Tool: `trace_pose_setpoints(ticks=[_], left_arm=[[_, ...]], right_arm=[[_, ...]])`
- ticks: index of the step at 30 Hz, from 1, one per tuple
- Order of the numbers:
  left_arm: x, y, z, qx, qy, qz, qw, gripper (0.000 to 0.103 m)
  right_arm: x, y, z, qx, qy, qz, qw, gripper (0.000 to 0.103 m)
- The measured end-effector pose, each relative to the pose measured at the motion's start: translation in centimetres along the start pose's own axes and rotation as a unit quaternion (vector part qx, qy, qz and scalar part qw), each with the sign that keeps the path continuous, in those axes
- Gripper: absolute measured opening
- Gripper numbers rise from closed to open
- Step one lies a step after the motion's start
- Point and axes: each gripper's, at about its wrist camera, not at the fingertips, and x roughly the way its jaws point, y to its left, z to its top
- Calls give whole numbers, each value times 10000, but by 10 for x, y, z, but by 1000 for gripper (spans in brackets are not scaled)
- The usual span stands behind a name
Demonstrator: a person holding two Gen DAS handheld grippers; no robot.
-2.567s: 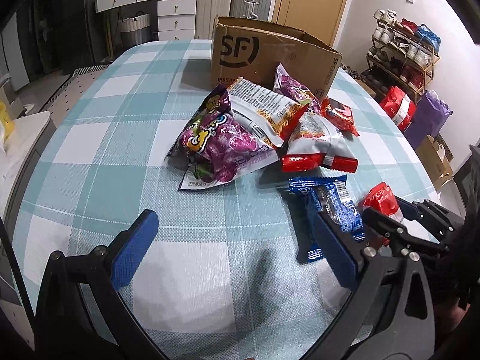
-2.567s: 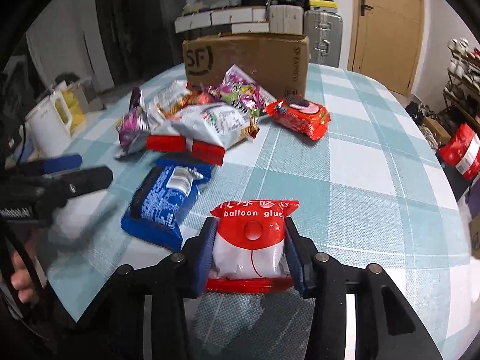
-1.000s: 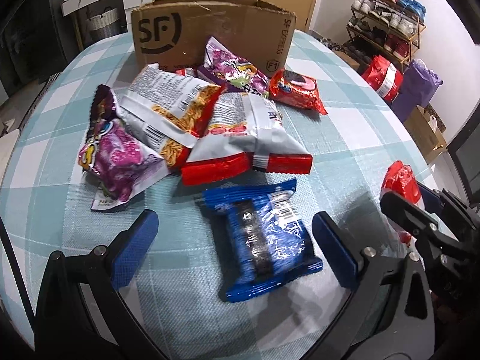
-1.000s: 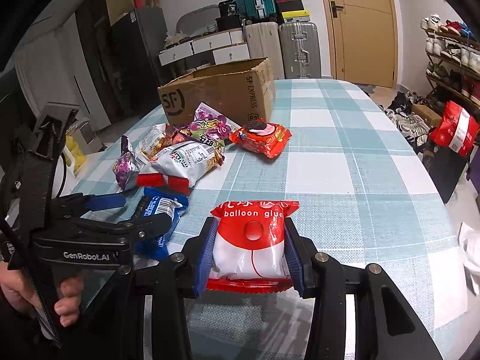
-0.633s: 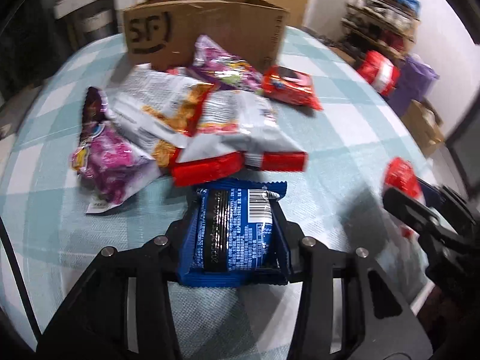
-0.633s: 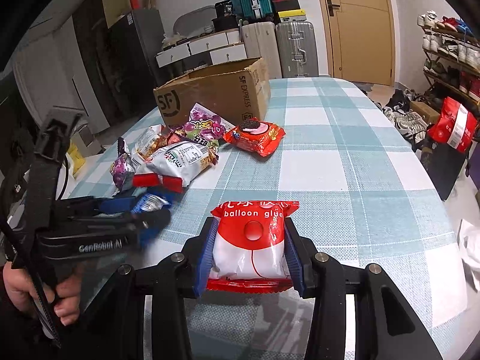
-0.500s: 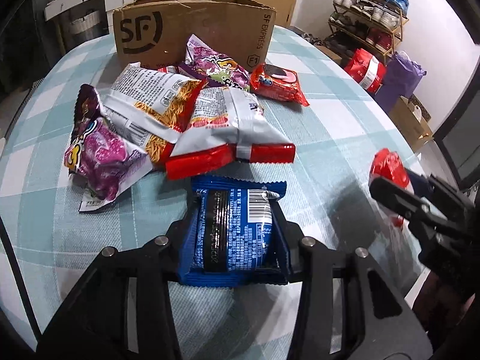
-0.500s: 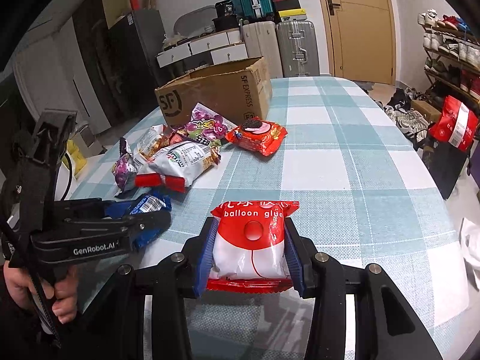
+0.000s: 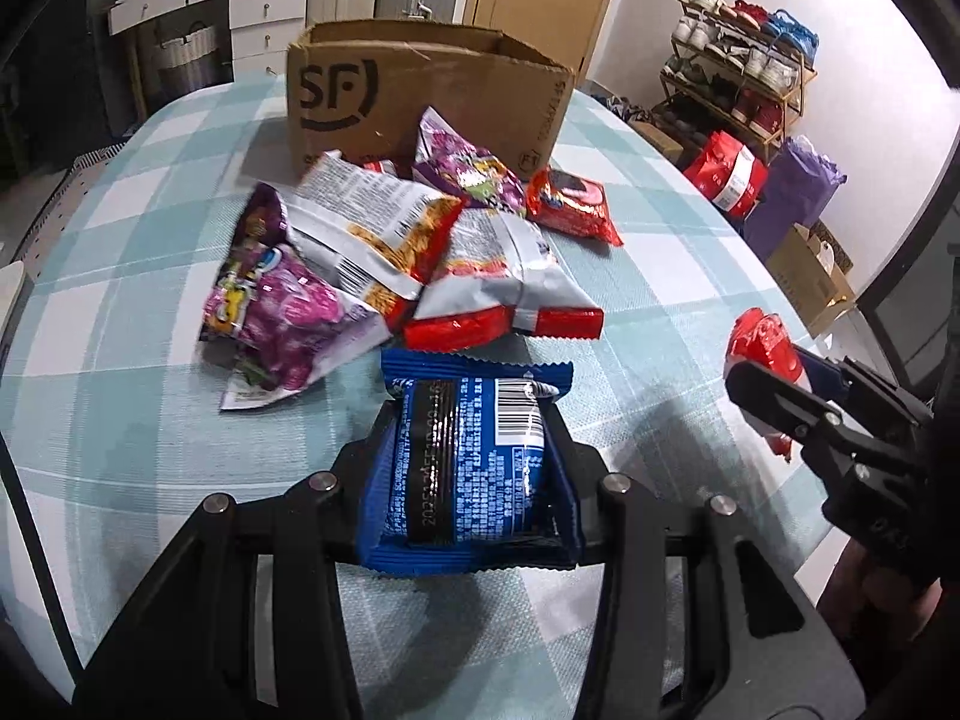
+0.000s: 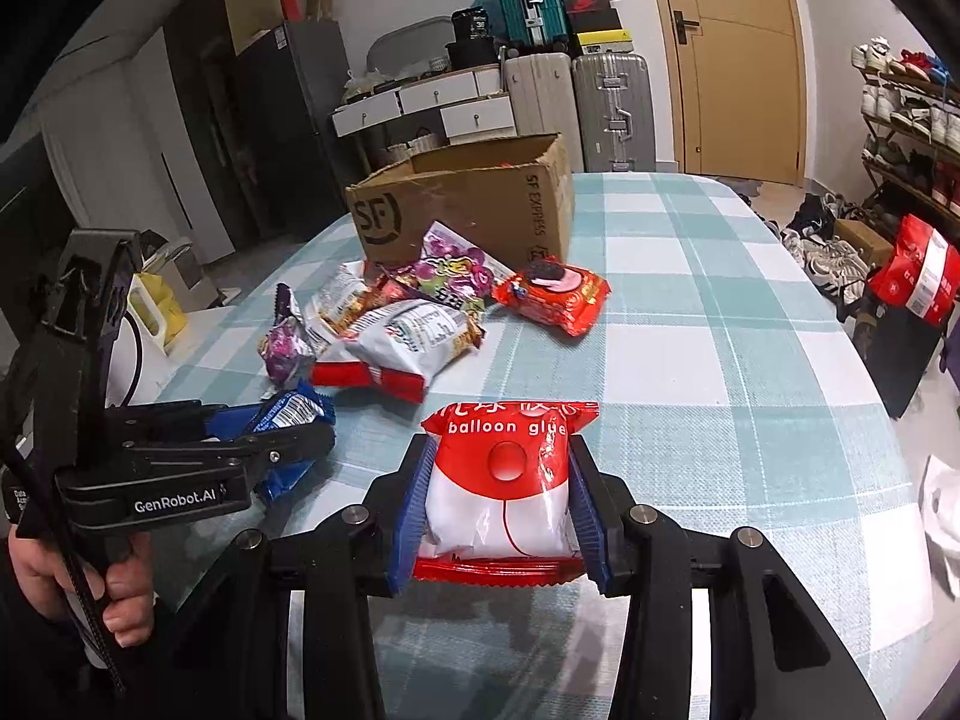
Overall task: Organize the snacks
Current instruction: 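Carry both packets over the SF box and release them inside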
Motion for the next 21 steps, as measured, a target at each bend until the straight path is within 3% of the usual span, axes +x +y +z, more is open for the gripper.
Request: trace_pose_setpoints(ticks=[12,21], left_arm=[[-40,17,16,-18,-386,-66,9992,41],[-62,29,46,-28,-691,1,9976,41]], right_arm=[[-8,20,22,-32,-88,447,9990,43],[-14,30,63,-175,-309,689,9970,43]])
